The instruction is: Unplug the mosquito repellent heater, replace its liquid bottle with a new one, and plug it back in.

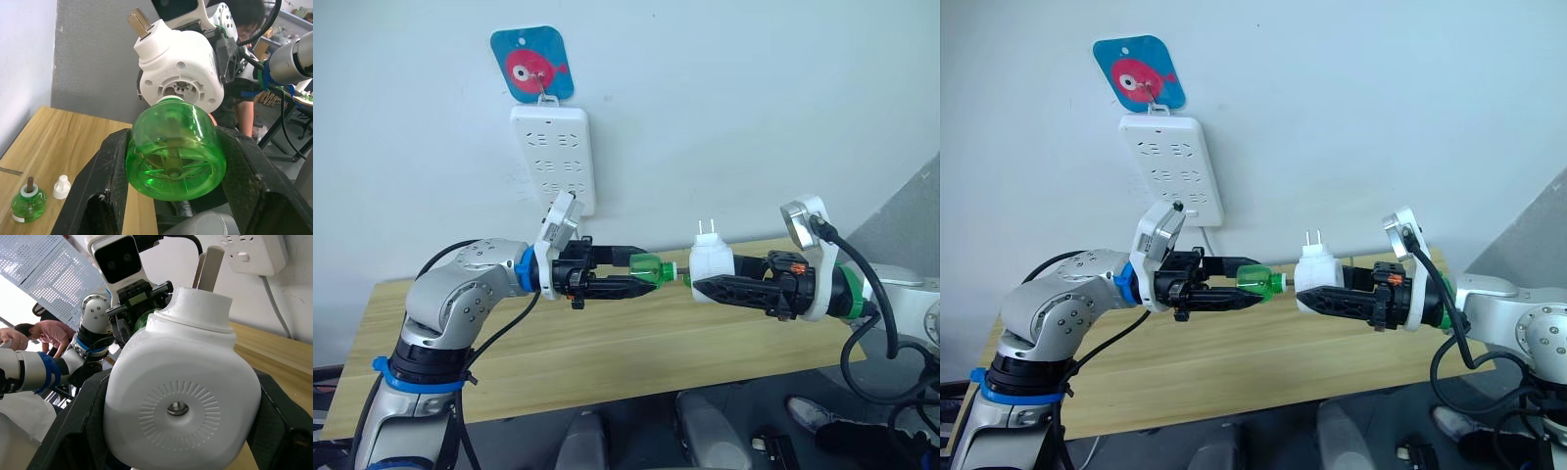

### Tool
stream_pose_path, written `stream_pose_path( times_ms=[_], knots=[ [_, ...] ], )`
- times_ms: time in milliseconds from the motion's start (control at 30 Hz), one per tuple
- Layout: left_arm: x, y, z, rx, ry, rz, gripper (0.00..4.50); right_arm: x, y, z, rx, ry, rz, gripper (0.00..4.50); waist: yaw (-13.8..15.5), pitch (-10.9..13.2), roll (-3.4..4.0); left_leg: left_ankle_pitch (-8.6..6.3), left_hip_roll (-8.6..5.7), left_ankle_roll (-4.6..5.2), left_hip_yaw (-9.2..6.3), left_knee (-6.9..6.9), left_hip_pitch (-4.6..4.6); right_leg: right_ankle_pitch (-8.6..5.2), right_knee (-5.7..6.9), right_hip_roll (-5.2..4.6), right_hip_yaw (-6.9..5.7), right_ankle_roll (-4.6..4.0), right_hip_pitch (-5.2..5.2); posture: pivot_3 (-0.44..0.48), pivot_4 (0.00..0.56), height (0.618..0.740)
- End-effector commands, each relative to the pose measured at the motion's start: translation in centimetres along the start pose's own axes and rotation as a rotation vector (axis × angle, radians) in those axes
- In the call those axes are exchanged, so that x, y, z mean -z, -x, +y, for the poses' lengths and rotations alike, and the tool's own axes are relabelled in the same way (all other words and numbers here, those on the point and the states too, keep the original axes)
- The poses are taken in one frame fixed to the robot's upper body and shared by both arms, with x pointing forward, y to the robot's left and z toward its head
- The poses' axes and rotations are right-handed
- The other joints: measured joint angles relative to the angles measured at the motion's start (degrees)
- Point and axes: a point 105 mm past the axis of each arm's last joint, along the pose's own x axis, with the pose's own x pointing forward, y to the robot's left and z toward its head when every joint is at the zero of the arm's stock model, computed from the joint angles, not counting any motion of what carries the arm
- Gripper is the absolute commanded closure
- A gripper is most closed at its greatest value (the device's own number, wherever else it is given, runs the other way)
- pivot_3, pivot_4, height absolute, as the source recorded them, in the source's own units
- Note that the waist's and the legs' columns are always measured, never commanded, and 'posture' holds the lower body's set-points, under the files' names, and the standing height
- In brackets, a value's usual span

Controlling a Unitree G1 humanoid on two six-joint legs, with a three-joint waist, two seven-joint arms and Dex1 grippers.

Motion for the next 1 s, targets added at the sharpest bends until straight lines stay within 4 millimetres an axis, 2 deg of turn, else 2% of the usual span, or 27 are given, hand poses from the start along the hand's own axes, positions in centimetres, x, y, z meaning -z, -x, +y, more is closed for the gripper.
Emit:
stream_pose_path(
  times_ms=[33, 733, 1000],
  knots=[
    [-0.6, -0.1, -0.6, 0.017, -0.038, -0.003, 2.25, -1.0, 0.4, 0.2, -0.003, 0.021, -0.047, 1.35, 0.0, 0.0, 0.01, 0.00, 0.00, 0.00, 0.00, 0.00, 0.00, 0.00, 0.00, 0.00, 0.00, 0.00, 0.00, -0.198, 0.142, 0.734],
    [-0.5, -0.8, -0.7, 0.034, -0.031, -0.016, 2.25, -1.1, -0.8, 0.0, -0.018, 0.009, -0.071, 1.35, 0.0, -0.2, 0.02, 0.00, 0.00, 0.00, -0.01, 0.00, 0.00, 0.00, 0.01, 0.01, 0.01, 0.00, 0.01, -0.198, 0.145, 0.734],
    [-0.7, -1.4, -0.3, 0.026, -0.039, -0.041, 2.25, -0.9, -1.6, 1.5, -0.101, 0.016, -0.047, 1.35, 0.0, -0.2, 0.03, 0.00, 0.00, 0.00, -0.01, 0.00, 0.01, 0.00, 0.01, 0.01, 0.00, 0.00, 0.00, -0.198, 0.145, 0.734]
  ],
)
